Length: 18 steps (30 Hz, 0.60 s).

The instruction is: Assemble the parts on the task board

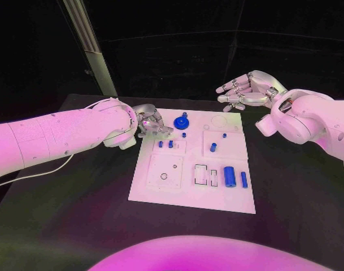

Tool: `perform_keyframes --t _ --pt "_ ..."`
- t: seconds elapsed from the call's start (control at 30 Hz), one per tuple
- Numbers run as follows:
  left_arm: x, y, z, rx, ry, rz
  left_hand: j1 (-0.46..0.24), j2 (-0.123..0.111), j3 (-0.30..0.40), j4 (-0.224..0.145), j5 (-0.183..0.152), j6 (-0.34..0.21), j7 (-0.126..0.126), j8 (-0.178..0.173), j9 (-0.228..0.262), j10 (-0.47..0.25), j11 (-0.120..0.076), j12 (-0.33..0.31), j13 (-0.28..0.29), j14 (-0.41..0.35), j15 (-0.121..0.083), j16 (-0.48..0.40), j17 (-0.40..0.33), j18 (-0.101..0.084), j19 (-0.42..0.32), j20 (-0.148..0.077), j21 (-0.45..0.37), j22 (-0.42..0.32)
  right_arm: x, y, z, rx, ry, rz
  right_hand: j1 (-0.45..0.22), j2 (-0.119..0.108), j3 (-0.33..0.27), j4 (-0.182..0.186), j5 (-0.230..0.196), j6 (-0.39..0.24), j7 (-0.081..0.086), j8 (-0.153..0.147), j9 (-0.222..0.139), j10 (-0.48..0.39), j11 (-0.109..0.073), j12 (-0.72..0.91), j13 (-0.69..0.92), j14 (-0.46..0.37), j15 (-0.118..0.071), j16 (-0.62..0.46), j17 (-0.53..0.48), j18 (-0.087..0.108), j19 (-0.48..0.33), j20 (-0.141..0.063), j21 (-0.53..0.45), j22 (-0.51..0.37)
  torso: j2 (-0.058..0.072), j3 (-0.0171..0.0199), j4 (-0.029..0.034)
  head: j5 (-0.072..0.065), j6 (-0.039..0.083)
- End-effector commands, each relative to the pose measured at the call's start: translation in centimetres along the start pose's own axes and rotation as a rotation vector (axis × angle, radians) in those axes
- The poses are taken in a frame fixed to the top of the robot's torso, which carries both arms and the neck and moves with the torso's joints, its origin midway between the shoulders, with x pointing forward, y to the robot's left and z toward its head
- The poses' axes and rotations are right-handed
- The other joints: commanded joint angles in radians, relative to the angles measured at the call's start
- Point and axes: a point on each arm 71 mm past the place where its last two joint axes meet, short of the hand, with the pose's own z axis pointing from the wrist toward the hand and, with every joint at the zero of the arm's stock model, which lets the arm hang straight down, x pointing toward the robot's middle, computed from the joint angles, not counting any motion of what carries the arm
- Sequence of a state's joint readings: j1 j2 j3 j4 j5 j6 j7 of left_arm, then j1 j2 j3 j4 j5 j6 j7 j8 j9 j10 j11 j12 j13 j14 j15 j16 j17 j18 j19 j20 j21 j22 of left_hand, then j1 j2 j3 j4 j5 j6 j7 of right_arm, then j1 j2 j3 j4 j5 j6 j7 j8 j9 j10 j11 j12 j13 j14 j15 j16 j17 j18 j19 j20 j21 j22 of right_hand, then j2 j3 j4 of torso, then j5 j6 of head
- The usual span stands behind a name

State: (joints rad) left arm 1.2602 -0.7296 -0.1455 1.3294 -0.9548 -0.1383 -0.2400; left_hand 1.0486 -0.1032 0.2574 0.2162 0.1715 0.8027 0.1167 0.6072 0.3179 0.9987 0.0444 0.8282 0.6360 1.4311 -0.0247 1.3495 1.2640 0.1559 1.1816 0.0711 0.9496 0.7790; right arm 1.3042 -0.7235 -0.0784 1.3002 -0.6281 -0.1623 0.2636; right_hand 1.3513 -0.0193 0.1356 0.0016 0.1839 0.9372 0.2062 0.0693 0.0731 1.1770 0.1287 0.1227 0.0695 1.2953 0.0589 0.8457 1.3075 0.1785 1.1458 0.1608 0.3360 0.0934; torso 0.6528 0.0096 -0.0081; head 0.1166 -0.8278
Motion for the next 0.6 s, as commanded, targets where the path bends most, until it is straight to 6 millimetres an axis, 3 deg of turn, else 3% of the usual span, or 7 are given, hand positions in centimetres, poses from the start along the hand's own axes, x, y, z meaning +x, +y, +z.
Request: perform_keyframes --t 0.03,0.07,0.17,0.23,0.33,0.47,0.6 --pt "-0.9 -1.8 0.0 0.218 -0.114 -0.13 0.106 0.0 0.019 -0.051 0.005 -0.033 0.03 -0.026 -0.021 -0.095 0.028 -0.065 -0.047 -0.143 0.026 -0.218 -0.201 0.017 -0.1 0.025 -0.145 -0.131 -0.1 0.1 0.0 -0.005 0.005 0.002 -0.01 0.001 0.001 0.006 0.004 -0.006 0.0 -0.001 0.001 -0.004 0.0 0.006 -0.001 -0.006 0.002 -0.003 0.101 0.003 0.003 0.001 -0.005 -0.002 0.001 -0.0001 -0.0002 -0.003 0.005" --pt "-1.0 -2.0 0.1 0.241 -0.128 -0.121 0.149 0.003 0.032 -0.07 0.003 -0.037 0.038 -0.039 -0.033 -0.119 0.043 -0.092 -0.074 -0.191 0.037 -0.284 -0.266 0.02 -0.116 0.034 -0.179 -0.151 -0.1 0.1 0.0 -0.005 0.005 0.002 -0.01 0.001 0.001 0.006 0.004 -0.006 0.0 -0.001 0.001 -0.004 0.0 0.006 -0.001 -0.006 0.002 -0.003 0.101 0.003 0.003 0.001 -0.005 -0.002 0.001 0.0001 -0.0008 -0.004 0.008" --pt "-1.2 -2.7 0.5 0.299 -0.164 -0.045 0.251 0.0 0.078 -0.13 0.008 -0.031 0.041 -0.058 -0.052 -0.125 0.038 -0.125 -0.113 -0.203 0.035 -0.31 -0.299 0.027 -0.111 0.041 -0.204 -0.169 0.0 0.1 0.1 -0.006 0.006 0.002 -0.01 0.001 0.001 0.006 0.004 -0.006 0.0 -0.001 0.001 -0.004 0.0 0.006 -0.001 -0.006 0.002 -0.003 0.101 0.003 0.003 0.001 -0.005 -0.002 0.002 -0.0003 -0.0005 -0.009 0.013" --pt "-1.2 -3.3 0.8 0.332 -0.184 0.02 0.289 -0.025 0.11 -0.16 0.006 -0.009 0.045 -0.09 -0.079 -0.111 0.04 -0.171 -0.168 -0.201 0.038 -0.318 -0.317 0.03 -0.098 0.043 -0.221 -0.183 0.0 0.1 0.1 -0.006 0.006 0.002 -0.011 0.002 0.001 0.006 0.004 -0.006 0.0 -0.001 0.001 -0.004 0.0 0.007 -0.001 -0.006 0.002 -0.003 0.101 0.003 0.003 0.002 -0.005 -0.002 0.001 -0.0005 -0.0006 -0.012 0.017" --pt "-1.0 -4.3 1.3 0.377 -0.198 0.122 0.305 -0.05 0.131 -0.18 0.006 0.008 0.037 -0.128 -0.108 -0.105 0.04 -0.222 -0.225 -0.197 0.036 -0.323 -0.334 0.029 -0.083 0.042 -0.231 -0.192 0.1 0.2 0.2 -0.008 0.009 0.003 -0.011 0.002 0.001 0.007 0.004 -0.006 0.0 -0.001 0.001 -0.005 0.0 0.007 -0.001 -0.006 0.002 -0.003 0.101 0.003 0.003 0.002 -0.006 -0.002 0.002 -0.0004 -0.0036 -0.012 0.02" --pt "-0.4 -5.3 2.0 0.406 -0.186 0.229 0.31 -0.072 0.149 -0.195 0.004 0.009 0.036 -0.189 -0.146 -0.11 0.044 -0.298 -0.301 -0.219 0.038 -0.38 -0.404 0.029 -0.073 0.041 -0.246 -0.203 0.2 0.2 0.3 -0.009 0.011 0.003 -0.011 0.002 0.001 0.007 0.004 -0.006 0.0 -0.001 0.001 -0.005 0.0 0.007 -0.001 -0.006 0.002 -0.003 0.101 0.003 0.003 0.002 -0.006 -0.002 0.002 -0.0007 -0.0019 -0.021 0.024" --pt "0.4 -5.8 2.7 0.414 -0.157 0.337 0.304 -0.081 0.146 -0.205 -0.002 0.043 0.032 -0.237 -0.175 -0.084 0.043 -0.35 -0.371 -0.146 0.034 -0.318 -0.359 0.029 -0.028 0.038 -0.242 -0.206 0.3 0.2 0.3 -0.009 0.012 0.004 -0.011 0.002 0.001 0.007 0.004 -0.006 0.0 -0.001 0.002 -0.005 0.0 0.007 -0.001 -0.005 0.002 -0.002 0.102 0.003 0.003 0.002 -0.006 -0.002 0.003 -0.0002 -0.003 -0.023 0.025"
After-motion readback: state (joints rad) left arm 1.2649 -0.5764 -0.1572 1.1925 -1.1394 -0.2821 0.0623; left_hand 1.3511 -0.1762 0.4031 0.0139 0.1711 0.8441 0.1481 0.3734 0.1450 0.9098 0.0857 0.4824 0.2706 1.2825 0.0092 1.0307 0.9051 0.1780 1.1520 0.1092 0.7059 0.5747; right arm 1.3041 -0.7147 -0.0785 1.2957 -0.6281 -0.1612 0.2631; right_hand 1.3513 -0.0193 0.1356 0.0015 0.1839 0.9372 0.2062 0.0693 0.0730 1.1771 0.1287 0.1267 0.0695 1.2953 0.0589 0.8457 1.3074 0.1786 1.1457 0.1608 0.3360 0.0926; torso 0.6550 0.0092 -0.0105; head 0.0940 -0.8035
